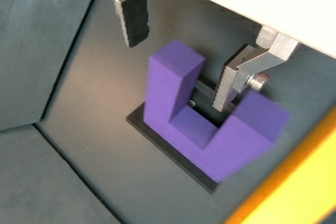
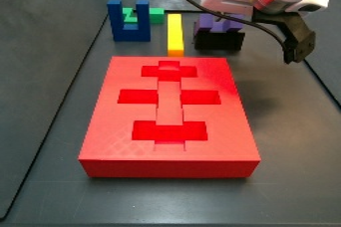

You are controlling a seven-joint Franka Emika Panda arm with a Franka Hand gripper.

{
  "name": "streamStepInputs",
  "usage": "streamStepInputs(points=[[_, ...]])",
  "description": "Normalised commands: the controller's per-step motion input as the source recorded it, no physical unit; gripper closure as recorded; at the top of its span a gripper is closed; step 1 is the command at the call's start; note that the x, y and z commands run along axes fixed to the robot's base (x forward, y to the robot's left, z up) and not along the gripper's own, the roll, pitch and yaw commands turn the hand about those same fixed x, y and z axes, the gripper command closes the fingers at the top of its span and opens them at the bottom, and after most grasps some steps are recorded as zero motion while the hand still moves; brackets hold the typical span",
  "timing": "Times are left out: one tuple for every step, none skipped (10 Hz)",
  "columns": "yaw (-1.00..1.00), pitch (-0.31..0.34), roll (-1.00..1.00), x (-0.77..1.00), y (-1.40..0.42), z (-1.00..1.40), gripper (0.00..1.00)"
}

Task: Pick up the purple object. Move up. Place the purple object on the fixture. Regrasp the purple object. Move to above the board. Insert the purple object.
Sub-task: Regrasp the purple object.

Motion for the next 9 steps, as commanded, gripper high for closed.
streamStepInputs(points=[[0.08,-0.260,-0.17,0.28,0.22,-0.15,0.00],[0.09,-0.211,-0.10,0.25,0.15,-0.19,0.00],[0.03,-0.037,0.00,0.14,0.00,-0.21,0.00],[0.01,0.000,0.14,0.04,0.00,-0.27,0.00],[0.03,0.020,0.23,0.00,0.00,-0.27,0.00],[0.04,0.043,0.25,0.00,0.00,-0.23,0.00],[0.03,0.051,0.19,0.00,0.00,-0.17,0.00],[0.03,0.063,0.08,0.00,0.00,0.00,0.00],[0.00,0.000,0.03,0.00,0.00,0.00,0.00]])
